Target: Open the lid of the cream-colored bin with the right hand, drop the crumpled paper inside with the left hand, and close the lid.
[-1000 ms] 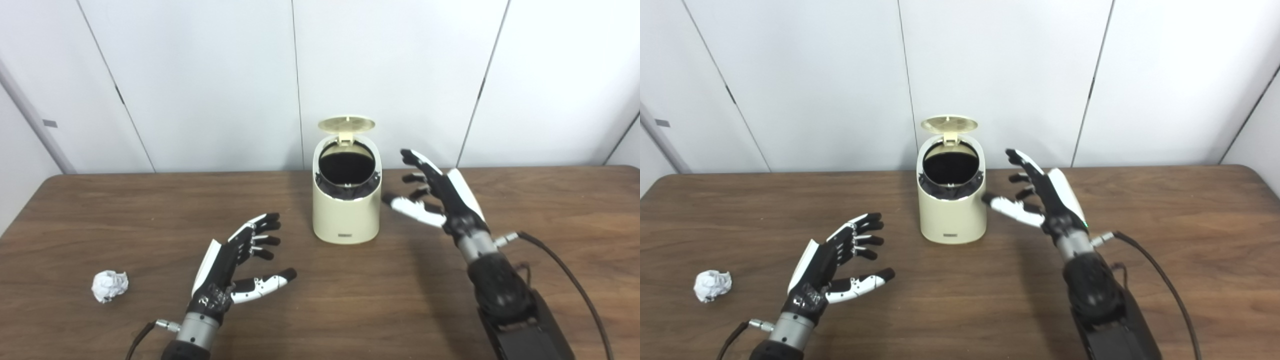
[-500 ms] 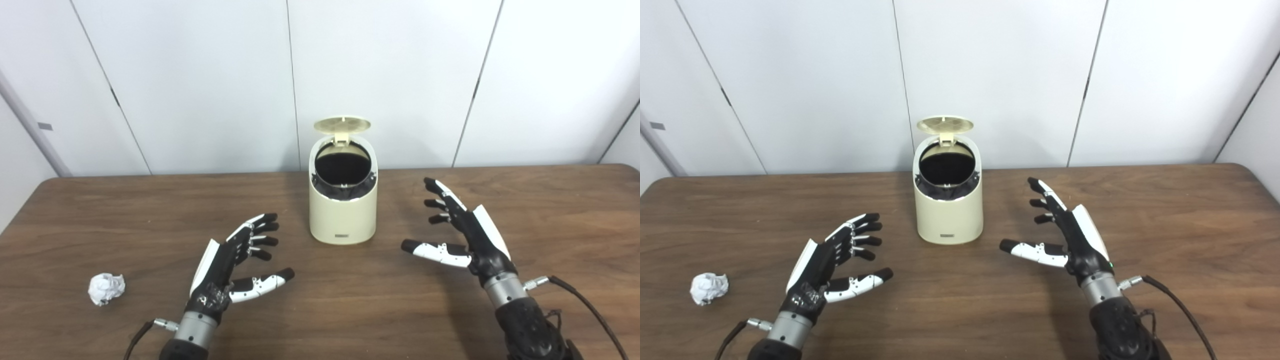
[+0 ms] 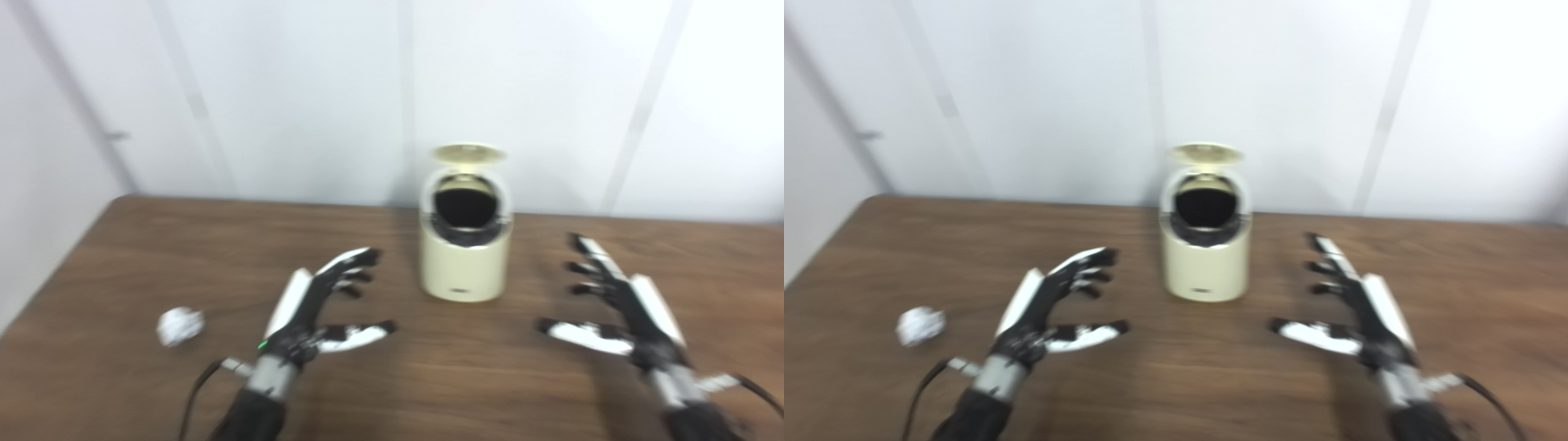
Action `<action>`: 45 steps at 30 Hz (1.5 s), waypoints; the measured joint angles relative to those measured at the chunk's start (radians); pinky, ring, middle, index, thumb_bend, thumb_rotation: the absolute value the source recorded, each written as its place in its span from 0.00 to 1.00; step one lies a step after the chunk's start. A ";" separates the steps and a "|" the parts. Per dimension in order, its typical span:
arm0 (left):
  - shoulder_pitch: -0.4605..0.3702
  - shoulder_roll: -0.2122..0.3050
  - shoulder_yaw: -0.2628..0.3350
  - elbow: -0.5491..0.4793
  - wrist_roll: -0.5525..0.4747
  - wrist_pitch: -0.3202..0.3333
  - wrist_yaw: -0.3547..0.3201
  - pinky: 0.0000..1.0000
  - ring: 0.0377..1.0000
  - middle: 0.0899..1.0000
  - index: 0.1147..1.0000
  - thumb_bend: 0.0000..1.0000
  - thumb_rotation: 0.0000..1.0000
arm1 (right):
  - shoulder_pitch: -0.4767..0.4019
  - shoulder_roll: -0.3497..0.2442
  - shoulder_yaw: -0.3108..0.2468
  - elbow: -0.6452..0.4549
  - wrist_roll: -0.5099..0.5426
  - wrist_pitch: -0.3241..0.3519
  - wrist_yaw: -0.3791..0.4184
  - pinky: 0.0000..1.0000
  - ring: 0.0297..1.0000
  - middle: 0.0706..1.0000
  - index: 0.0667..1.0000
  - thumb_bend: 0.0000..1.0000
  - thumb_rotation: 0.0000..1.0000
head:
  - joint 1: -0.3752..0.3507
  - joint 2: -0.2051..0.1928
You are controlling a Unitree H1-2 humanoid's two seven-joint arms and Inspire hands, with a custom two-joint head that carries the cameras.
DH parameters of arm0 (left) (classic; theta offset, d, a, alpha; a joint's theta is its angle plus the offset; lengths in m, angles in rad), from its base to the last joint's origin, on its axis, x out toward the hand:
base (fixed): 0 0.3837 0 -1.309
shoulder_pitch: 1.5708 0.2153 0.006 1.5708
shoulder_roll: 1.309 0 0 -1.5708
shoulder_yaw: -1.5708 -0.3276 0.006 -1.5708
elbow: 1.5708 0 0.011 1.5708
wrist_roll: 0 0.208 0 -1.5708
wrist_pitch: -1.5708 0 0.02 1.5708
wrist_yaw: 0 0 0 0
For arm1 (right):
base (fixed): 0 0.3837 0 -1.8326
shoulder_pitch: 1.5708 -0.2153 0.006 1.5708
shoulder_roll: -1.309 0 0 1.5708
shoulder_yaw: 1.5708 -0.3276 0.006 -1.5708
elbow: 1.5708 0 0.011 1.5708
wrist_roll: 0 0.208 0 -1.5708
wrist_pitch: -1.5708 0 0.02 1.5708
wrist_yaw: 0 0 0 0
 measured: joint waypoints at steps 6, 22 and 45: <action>0.024 -0.033 -0.004 -0.005 0.033 0.021 0.008 0.63 0.73 0.80 0.81 0.74 0.08 | 0.009 -0.003 -0.028 -0.023 0.034 0.041 0.016 0.70 0.86 0.97 0.98 0.78 0.32 | 0.090 -0.015; 0.039 0.160 0.057 -0.318 0.394 0.204 -0.146 0.52 0.67 0.74 0.73 0.78 0.07 | 0.008 -0.003 -0.022 -0.026 0.004 0.037 0.019 0.59 0.83 0.94 0.96 0.80 0.40 | 0.117 -0.019; -0.012 0.421 0.208 -0.255 0.519 0.303 -0.386 0.62 0.73 0.78 0.77 0.84 0.01 | 0.007 -0.003 -0.022 -0.034 0.011 0.037 0.025 0.57 0.82 0.94 0.96 0.81 0.44 | 0.139 -0.015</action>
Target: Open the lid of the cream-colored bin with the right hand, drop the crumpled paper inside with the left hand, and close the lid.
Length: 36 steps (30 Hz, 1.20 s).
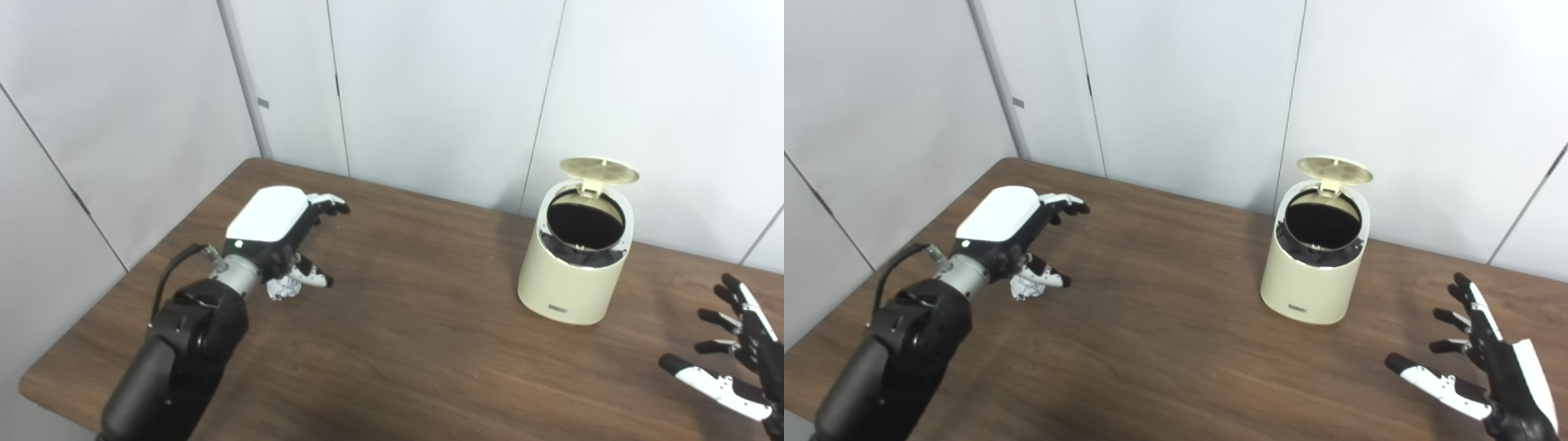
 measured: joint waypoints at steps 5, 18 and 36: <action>0.004 0.021 0.015 0.041 0.017 0.003 -0.008 0.66 0.75 0.78 0.76 0.88 0.00 | 0.000 0.000 0.000 0.000 0.000 0.000 0.001 0.53 0.81 0.94 0.96 0.81 0.45 | 0.005 0.005; 0.026 0.048 0.028 0.147 0.018 -0.011 0.024 0.64 0.75 0.77 0.75 0.96 0.11 | -0.002 0.000 -0.001 0.000 0.001 0.000 0.004 0.53 0.80 0.94 0.96 0.82 0.46 | 0.006 0.009; 0.026 0.078 -0.026 0.278 0.026 -0.027 0.058 0.59 0.74 0.76 0.74 0.93 0.09 | -0.002 0.000 -0.001 0.001 -0.004 -0.002 0.004 0.51 0.79 0.93 0.95 0.84 0.48 | 0.006 0.021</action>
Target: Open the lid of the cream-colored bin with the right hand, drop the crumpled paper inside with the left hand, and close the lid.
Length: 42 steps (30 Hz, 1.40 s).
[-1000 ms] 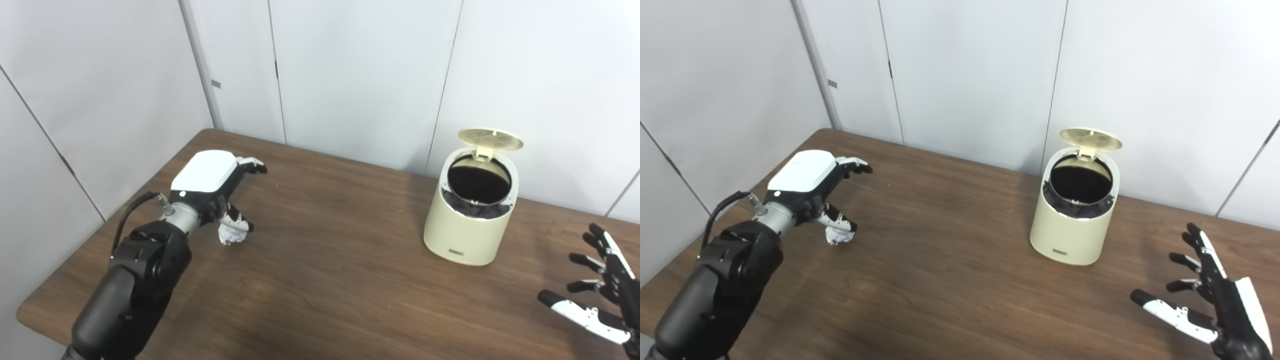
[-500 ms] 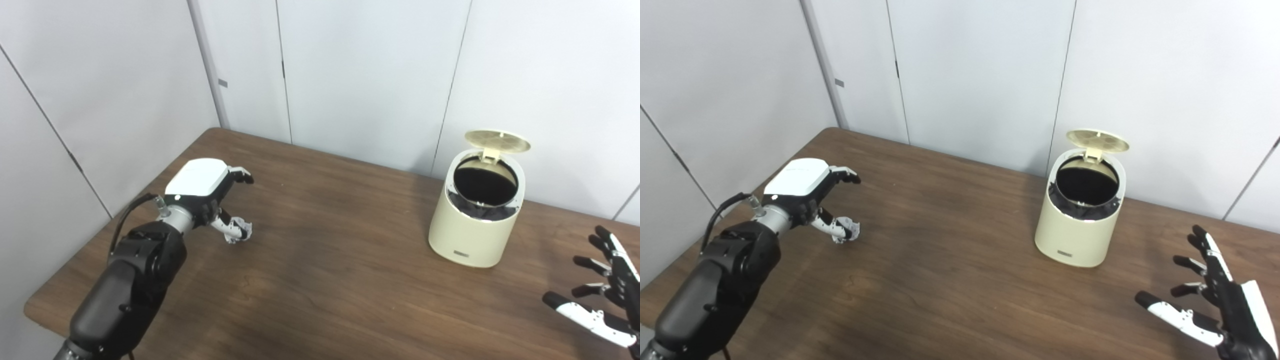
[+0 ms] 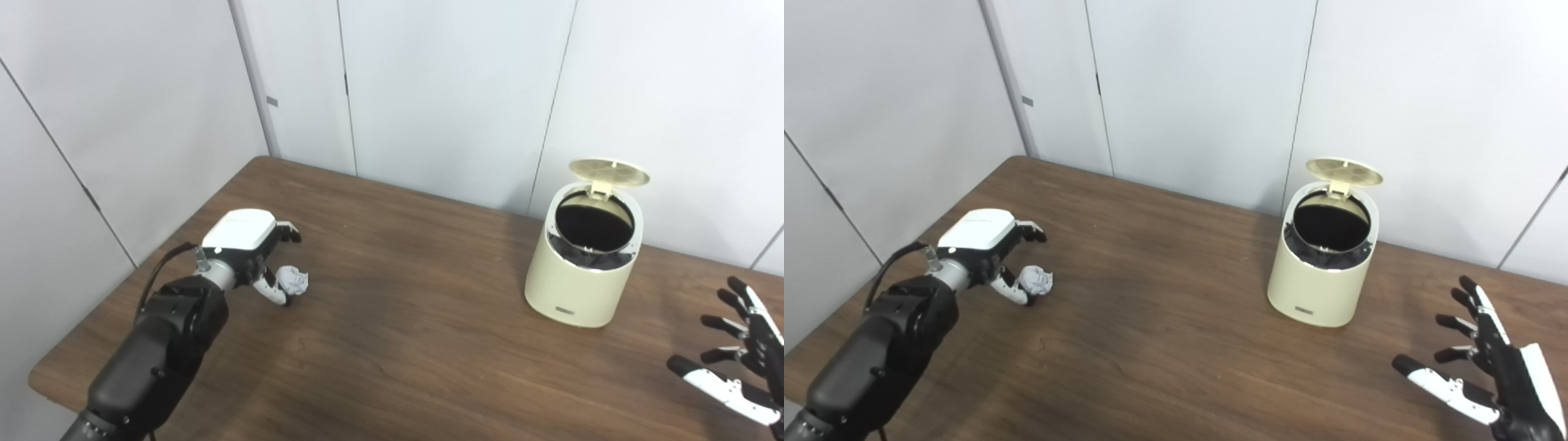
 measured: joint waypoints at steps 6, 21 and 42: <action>0.000 -0.004 -0.007 0.030 -0.015 -0.002 0.014 0.64 0.75 0.75 0.73 0.92 0.08 | 0.004 0.000 -0.001 -0.003 -0.001 0.002 0.000 0.50 0.79 0.93 0.95 0.83 0.48 | -0.003 0.008; -0.007 -0.011 -0.055 0.072 0.007 -0.013 0.101 0.54 0.67 0.70 0.67 0.88 0.12 | 0.010 0.000 -0.004 -0.011 -0.008 0.004 0.000 0.50 0.79 0.93 0.95 0.82 0.47 | -0.003 0.023; -0.008 -0.010 -0.087 0.074 -0.028 0.016 0.124 0.35 0.43 0.50 0.44 0.55 0.05 | 0.018 -0.001 -0.008 -0.047 -0.015 0.052 0.005 0.57 0.80 0.92 0.95 0.81 0.48 | -0.008 0.043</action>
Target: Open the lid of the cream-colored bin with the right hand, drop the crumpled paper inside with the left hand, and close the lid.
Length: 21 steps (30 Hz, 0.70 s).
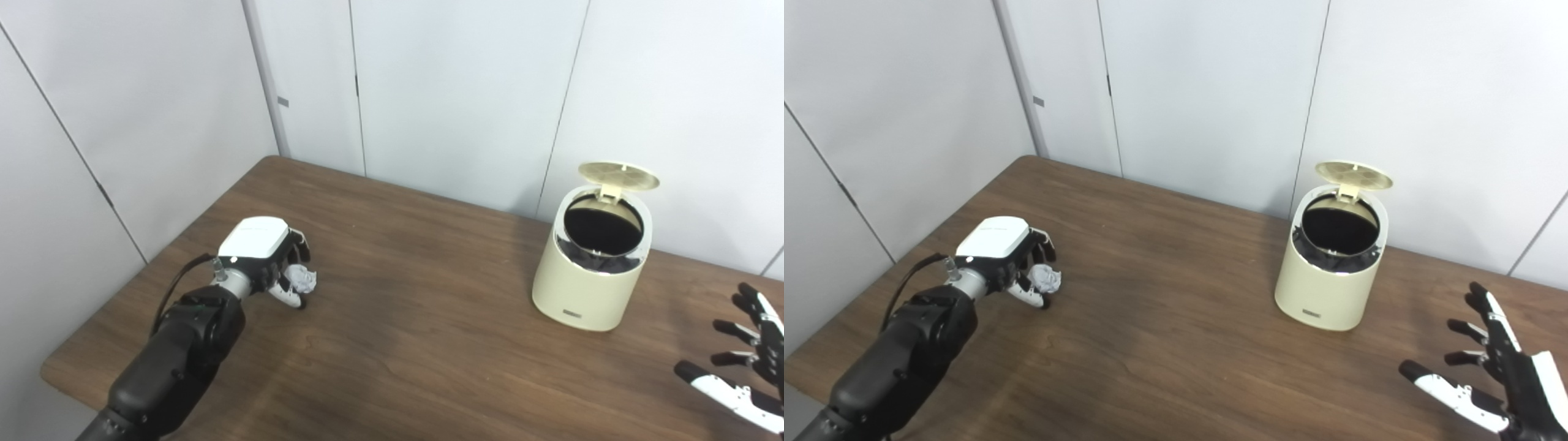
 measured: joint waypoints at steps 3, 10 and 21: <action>0.002 0.000 -0.003 0.003 -0.016 -0.006 0.003 0.35 0.42 0.41 0.45 0.53 0.00 | 0.001 0.000 -0.001 -0.004 -0.002 0.009 0.000 0.56 0.79 0.92 0.94 0.82 0.50 | 0.000 0.000; 0.004 0.002 -0.010 0.014 -0.028 -0.034 0.028 0.25 0.31 0.36 0.45 0.52 0.00 | 0.005 0.000 -0.001 -0.023 -0.004 0.023 0.000 0.57 0.80 0.93 0.94 0.80 0.49 | 0.002 0.006; 0.005 0.002 -0.024 0.013 -0.020 -0.031 0.036 0.26 0.32 0.36 0.45 0.52 0.00 | 0.009 -0.001 -0.002 -0.023 -0.002 0.027 0.001 0.56 0.79 0.92 0.94 0.80 0.48 | 0.000 0.014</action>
